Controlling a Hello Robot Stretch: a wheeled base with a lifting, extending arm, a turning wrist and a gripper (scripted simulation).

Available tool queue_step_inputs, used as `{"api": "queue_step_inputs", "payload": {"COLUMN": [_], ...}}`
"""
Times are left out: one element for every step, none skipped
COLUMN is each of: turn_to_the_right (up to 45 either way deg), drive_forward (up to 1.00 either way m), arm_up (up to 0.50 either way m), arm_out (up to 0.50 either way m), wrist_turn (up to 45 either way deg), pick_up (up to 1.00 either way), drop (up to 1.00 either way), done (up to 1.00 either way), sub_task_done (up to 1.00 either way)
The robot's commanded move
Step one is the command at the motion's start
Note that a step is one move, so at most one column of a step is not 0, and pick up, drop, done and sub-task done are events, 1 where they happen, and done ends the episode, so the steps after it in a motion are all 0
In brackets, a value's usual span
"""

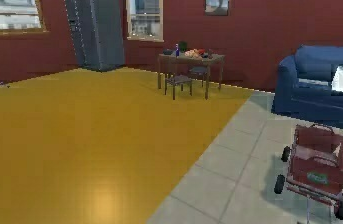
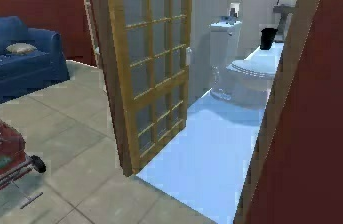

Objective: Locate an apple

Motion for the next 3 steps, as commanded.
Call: {"api": "queue_step_inputs", "payload": {"turn_to_the_right": [39.0,0.0,-45.0], "drive_forward": [0.00,0.05,0.00], "arm_up": [0.00,0.00,0.00], "arm_out": [0.00,0.00,0.00], "wrist_turn": [0.0,0.0,0.0], "pick_up": [0.00,0.00,0.00], "drop": [0.00,0.00,0.00], "done": [0.00,0.00,0.00], "sub_task_done": [0.00,0.00,0.00]}}
